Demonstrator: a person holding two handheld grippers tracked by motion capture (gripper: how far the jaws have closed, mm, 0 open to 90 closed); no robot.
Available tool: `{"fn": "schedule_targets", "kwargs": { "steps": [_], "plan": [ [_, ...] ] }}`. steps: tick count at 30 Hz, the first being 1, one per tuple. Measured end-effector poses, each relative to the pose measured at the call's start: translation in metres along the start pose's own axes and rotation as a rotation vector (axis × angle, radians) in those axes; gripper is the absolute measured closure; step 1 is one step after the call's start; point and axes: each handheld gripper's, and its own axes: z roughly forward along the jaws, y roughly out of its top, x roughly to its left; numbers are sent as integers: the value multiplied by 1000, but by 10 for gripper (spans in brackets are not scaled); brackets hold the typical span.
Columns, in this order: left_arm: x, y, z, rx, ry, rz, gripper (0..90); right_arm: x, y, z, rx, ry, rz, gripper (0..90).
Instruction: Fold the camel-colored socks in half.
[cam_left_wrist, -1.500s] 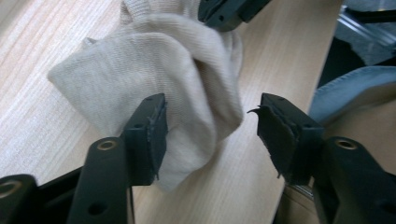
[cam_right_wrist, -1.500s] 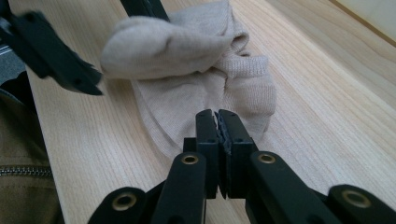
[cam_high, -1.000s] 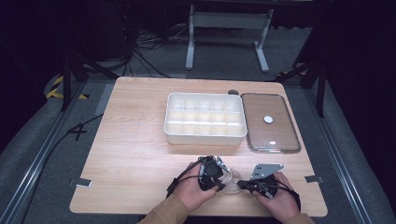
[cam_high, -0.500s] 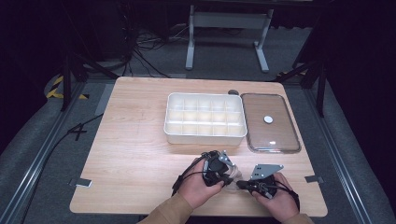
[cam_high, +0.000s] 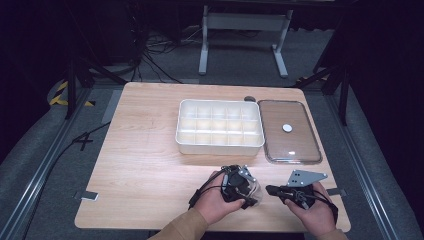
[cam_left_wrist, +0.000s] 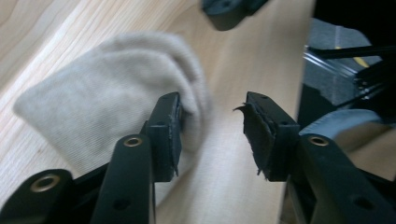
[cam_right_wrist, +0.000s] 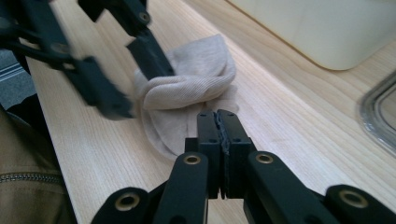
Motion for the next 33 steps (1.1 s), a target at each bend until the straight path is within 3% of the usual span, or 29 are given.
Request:
{"fn": "schedule_targets", "kwargs": {
  "steps": [3,6,7,8,17,20,28,33],
  "plan": [
    [-2,-2,-13,-11,25,19,553,0,1,0,-5,0,1,892],
    [6,-10,-26,2,79,-1,604,6,9,-2,-30,13,-16,892],
    [6,-10,-26,2,79,-1,621,6,9,-2,-30,13,-16,892],
    [14,-17,-30,12,130,-39,641,11,16,-1,-51,31,-31,892],
    [33,-36,-26,59,190,-119,697,22,33,15,-68,73,-48,889],
    [35,-41,-20,87,176,-149,713,25,35,23,-68,83,-46,881],
    [26,-38,-12,87,103,-135,737,31,40,40,-65,83,-64,861],
    [21,-35,-7,106,47,-105,740,28,35,45,-27,59,-65,861]
  ]
}}
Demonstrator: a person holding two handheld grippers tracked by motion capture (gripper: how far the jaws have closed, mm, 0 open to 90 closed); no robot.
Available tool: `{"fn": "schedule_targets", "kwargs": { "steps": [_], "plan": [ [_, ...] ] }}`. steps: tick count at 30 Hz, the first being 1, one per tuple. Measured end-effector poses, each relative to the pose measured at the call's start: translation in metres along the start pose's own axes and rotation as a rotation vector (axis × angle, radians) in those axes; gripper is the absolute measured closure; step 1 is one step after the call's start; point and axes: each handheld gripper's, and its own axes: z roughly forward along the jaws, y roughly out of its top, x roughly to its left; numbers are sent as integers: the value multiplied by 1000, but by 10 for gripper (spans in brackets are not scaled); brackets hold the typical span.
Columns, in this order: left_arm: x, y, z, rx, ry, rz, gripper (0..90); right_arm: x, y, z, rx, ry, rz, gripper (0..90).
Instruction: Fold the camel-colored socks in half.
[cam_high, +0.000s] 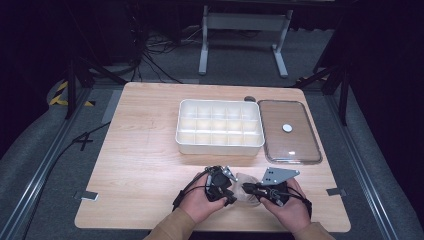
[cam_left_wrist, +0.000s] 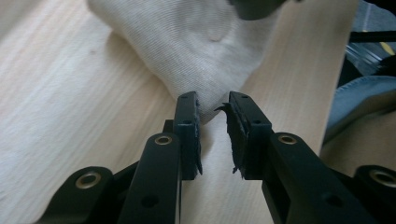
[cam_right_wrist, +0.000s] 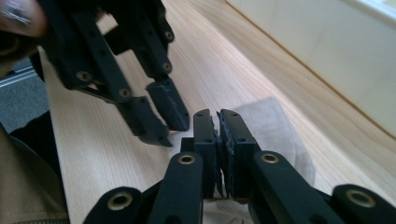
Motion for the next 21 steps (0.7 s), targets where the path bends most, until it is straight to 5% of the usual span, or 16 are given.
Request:
{"fn": "schedule_targets", "kwargs": {
  "steps": [13,21],
  "plan": [
    [-1,5,-5,-28,-9,11,709,-8,-19,-13,92,-56,-26,815],
    [-2,8,-1,-23,-4,32,708,-10,-25,-20,98,-84,-23,779]
  ]
}}
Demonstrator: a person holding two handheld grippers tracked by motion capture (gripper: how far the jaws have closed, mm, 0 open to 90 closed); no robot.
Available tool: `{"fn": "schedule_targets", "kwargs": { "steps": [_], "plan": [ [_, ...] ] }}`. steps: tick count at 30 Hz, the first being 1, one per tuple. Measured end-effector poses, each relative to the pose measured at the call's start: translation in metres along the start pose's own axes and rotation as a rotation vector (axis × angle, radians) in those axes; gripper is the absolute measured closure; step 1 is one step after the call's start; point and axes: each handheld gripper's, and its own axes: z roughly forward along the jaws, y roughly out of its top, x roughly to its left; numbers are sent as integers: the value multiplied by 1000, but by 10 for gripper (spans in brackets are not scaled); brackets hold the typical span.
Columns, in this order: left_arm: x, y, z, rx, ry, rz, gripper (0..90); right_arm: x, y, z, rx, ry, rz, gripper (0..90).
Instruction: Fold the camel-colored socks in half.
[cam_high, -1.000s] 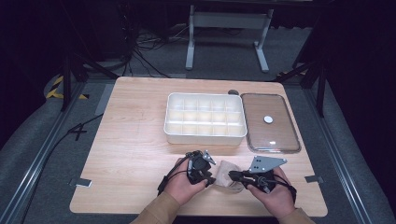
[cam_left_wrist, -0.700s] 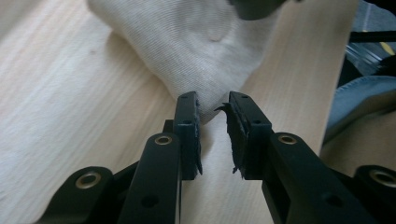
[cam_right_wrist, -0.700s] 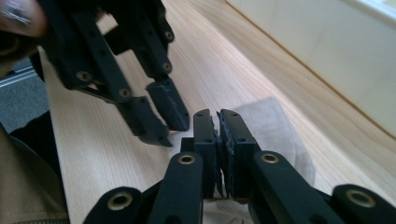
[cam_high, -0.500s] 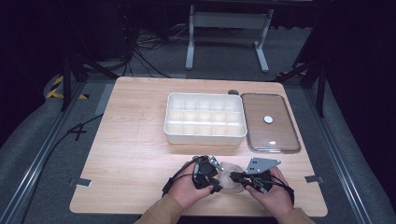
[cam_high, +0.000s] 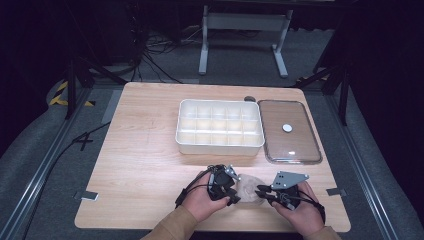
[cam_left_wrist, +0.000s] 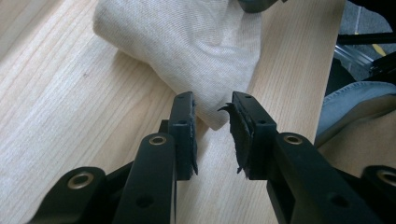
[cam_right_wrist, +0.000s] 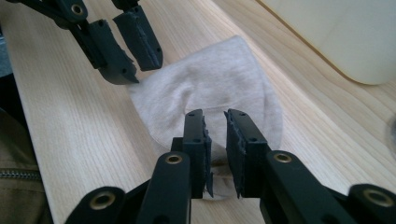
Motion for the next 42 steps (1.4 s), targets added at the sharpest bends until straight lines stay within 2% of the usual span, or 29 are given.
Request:
{"fn": "schedule_targets", "kwargs": {
  "steps": [3,5,9,13,17,18,24,27,29,32,35,38,39,41,42],
  "plan": [
    [-1,2,-2,-8,9,4,707,-2,-4,2,26,-11,-2,767],
    [-1,3,-4,-34,16,12,704,-3,-8,6,46,-12,-3,763],
    [-3,4,-7,-77,19,23,693,-3,-11,10,53,2,8,762],
    [-9,9,-12,-117,23,71,690,-3,-11,11,50,5,4,763],
    [-12,16,-11,-150,40,149,678,-3,-10,12,44,11,2,762],
    [-13,17,-9,-149,53,171,682,-3,-11,12,42,12,0,762],
    [-11,20,7,-90,80,208,735,-4,-12,11,31,22,13,763],
    [-7,18,14,-38,113,193,731,-5,-13,9,27,25,17,762],
    [-4,16,17,-9,119,175,712,-6,-15,8,27,22,20,750],
    [-2,15,21,9,123,171,693,-7,-16,7,30,20,21,722],
    [-3,16,22,14,133,173,687,-9,-17,5,28,19,20,701],
    [-1,15,23,19,120,159,688,-11,-18,2,35,6,23,701],
    [-1,15,24,9,116,143,688,-13,-20,2,50,12,32,700],
    [-1,15,23,16,112,144,688,-13,-22,3,56,17,39,700],
    [-1,14,24,4,109,138,688,-14,-23,4,58,23,41,700]
  ]
}}
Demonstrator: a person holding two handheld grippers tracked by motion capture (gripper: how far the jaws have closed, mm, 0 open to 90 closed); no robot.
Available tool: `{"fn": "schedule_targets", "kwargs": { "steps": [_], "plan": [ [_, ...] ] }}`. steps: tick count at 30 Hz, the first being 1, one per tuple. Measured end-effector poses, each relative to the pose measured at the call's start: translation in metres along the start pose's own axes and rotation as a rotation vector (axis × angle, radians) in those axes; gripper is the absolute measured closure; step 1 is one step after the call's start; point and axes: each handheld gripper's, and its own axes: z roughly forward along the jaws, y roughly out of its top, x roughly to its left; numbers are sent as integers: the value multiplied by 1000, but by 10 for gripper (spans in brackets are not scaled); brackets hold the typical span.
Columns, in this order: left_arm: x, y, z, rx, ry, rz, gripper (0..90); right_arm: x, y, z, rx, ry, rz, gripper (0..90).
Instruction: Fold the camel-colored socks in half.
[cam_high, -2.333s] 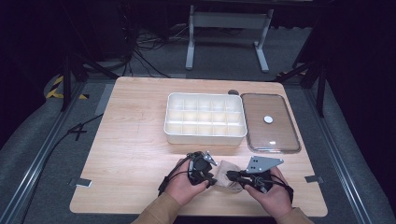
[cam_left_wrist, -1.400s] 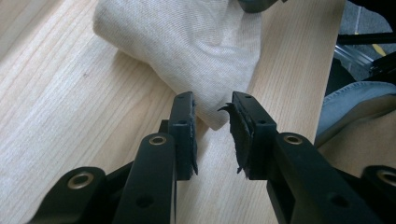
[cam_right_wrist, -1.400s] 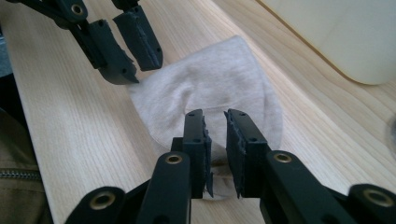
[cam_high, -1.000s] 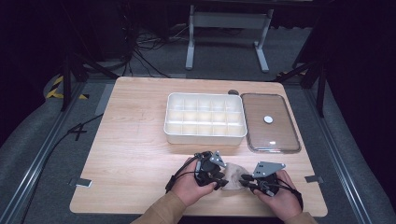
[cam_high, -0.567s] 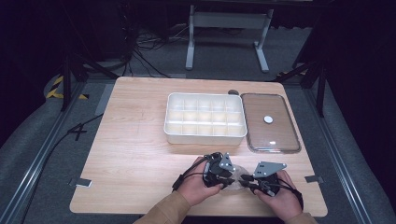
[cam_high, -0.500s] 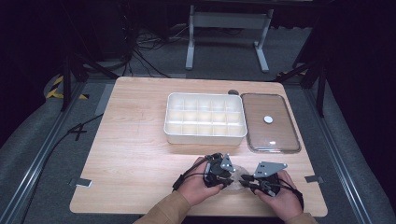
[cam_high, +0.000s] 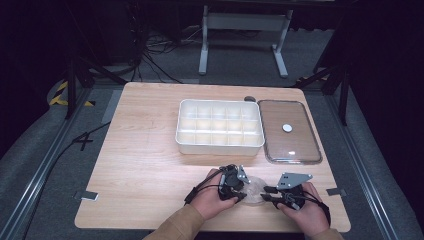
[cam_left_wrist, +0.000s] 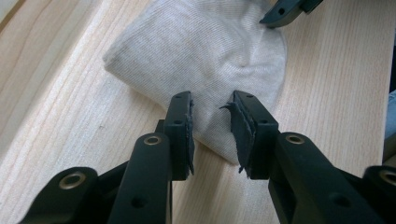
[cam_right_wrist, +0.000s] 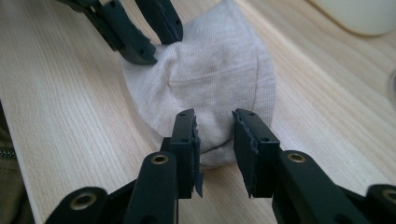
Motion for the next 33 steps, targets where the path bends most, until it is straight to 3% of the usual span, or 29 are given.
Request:
{"fn": "schedule_targets", "kwargs": {
  "steps": [6,13,17,21,25,29,33],
  "plan": [
    [1,-1,0,3,-5,-9,688,-5,-3,1,2,19,19,704],
    [0,0,-1,5,13,-4,658,-2,2,-2,21,-5,6,700],
    [1,-1,-1,0,10,-22,660,7,14,-9,-13,-48,-33,715],
    [0,-1,-1,3,16,-27,662,12,20,-11,-76,-64,-34,724],
    [0,-1,-1,0,14,-26,661,18,29,-4,-113,-34,-43,740],
    [-1,-2,-2,4,17,-18,647,15,28,12,-70,-28,-36,712],
    [1,-2,-4,-2,4,-32,626,11,23,16,-29,-41,-23,699]
  ]
}}
